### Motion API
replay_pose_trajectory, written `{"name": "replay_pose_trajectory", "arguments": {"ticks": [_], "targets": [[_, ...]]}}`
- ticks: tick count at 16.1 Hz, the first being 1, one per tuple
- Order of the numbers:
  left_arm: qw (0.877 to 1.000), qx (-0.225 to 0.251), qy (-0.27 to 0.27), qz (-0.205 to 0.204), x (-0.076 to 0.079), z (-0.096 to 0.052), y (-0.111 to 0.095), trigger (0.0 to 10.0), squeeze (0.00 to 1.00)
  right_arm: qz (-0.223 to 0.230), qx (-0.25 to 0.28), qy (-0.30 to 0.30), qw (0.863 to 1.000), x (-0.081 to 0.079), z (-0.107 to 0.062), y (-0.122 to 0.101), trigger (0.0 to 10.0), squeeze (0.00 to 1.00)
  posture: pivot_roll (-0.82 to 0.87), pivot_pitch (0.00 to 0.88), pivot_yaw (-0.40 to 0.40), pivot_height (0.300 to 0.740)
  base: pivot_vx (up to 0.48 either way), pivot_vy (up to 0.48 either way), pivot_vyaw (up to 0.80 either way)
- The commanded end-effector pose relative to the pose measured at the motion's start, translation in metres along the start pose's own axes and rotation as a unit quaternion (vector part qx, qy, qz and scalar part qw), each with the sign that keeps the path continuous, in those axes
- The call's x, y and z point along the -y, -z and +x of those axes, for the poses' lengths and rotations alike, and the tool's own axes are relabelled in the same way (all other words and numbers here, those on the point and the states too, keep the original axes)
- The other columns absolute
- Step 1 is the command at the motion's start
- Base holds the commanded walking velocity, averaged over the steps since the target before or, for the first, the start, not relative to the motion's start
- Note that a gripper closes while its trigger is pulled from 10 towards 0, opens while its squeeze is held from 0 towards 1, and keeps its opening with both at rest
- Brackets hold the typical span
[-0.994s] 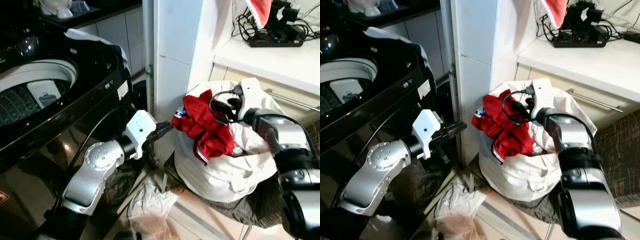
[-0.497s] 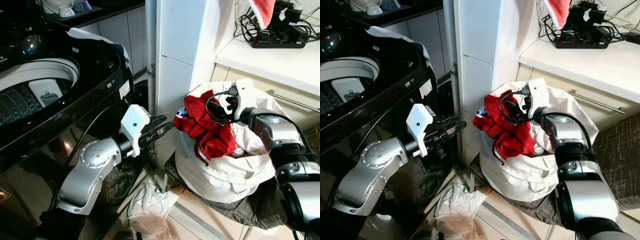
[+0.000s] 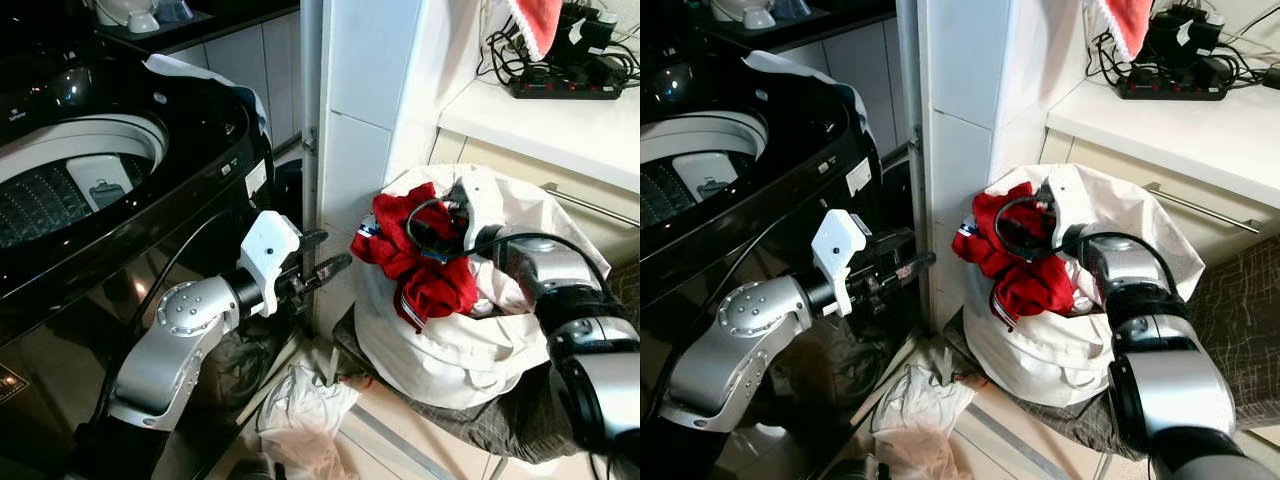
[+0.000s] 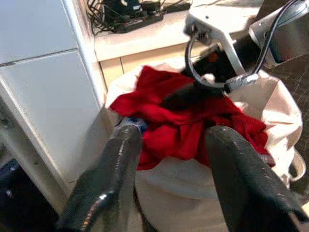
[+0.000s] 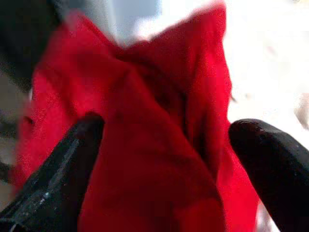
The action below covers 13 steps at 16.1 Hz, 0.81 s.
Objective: Clothes washing
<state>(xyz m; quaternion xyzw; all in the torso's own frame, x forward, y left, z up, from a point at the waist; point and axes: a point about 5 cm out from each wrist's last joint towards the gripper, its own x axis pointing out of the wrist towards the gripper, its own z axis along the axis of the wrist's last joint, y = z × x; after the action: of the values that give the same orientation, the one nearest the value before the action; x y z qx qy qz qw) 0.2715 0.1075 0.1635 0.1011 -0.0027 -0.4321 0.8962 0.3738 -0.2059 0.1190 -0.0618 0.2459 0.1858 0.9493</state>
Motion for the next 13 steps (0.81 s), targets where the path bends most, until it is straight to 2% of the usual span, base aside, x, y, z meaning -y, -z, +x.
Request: {"name": "replay_pose_trajectory", "arguments": {"ticks": [1, 2, 3, 5, 6, 7, 8, 12, 13], "targets": [[1.000, -0.007, 0.000, 0.017, 0.000, -0.002, -0.002, 10.0, 1.00, -0.001, -0.042, 0.021, 0.999, 0.000, 0.002, 0.017, 10.0, 0.00, 0.10, 0.000, -0.001, 0.740, 0.000, 0.000, 0.00], [1.000, -0.015, 0.013, 0.020, 0.002, -0.004, -0.001, 10.0, 0.00, 0.008, -0.059, 0.009, 0.998, -0.006, 0.004, 0.031, 10.0, 0.00, 0.13, 0.000, 0.002, 0.740, 0.000, 0.000, 0.00], [0.999, -0.022, 0.021, 0.025, 0.004, -0.006, -0.001, 10.0, 0.00, 0.015, -0.069, -0.011, 0.997, -0.013, 0.006, 0.043, 10.0, 0.00, 0.13, 0.000, 0.002, 0.740, 0.000, 0.000, 0.00], [0.999, -0.025, 0.004, 0.042, 0.002, -0.008, -0.002, 10.0, 0.00, 0.033, -0.070, -0.038, 0.996, -0.022, 0.008, 0.058, 10.0, 0.00, 0.16, 0.000, -0.004, 0.740, 0.000, 0.000, 0.00], [0.999, -0.026, -0.005, 0.044, 0.000, -0.009, -0.002, 10.0, 0.00, 0.033, -0.071, -0.034, 0.996, -0.023, 0.008, 0.061, 4.7, 0.00, 0.16, 0.000, -0.008, 0.740, 0.000, 0.000, 0.00], [0.999, -0.027, -0.010, 0.044, -0.001, -0.010, -0.002, 10.0, 0.00, 0.035, -0.067, -0.023, 0.997, -0.022, 0.008, 0.062, 1.6, 0.00, 0.17, 0.000, -0.012, 0.740, 0.000, 0.000, 0.00], [0.999, -0.028, -0.009, 0.043, -0.001, -0.012, -0.003, 10.0, 0.00, 0.057, -0.053, -0.021, 0.997, -0.022, 0.009, 0.059, 0.0, 0.00, 0.17, 0.000, -0.013, 0.740, 0.000, 0.000, 0.00], [0.998, -0.041, 0.022, 0.036, 0.005, -0.012, 0.001, 10.0, 0.00, 0.075, -0.049, -0.020, 0.996, -0.020, 0.009, 0.055, 0.0, 0.00, 0.17, 0.000, -0.012, 0.740, 0.000, 0.000, 0.00], [0.997, -0.058, 0.044, 0.033, 0.010, -0.013, 0.006, 10.0, 0.00, 0.076, -0.053, -0.018, 0.996, -0.019, 0.008, 0.055, 0.0, 0.00, 0.16, 0.000, -0.012, 0.740, 0.000, 0.000, 0.00]]}}
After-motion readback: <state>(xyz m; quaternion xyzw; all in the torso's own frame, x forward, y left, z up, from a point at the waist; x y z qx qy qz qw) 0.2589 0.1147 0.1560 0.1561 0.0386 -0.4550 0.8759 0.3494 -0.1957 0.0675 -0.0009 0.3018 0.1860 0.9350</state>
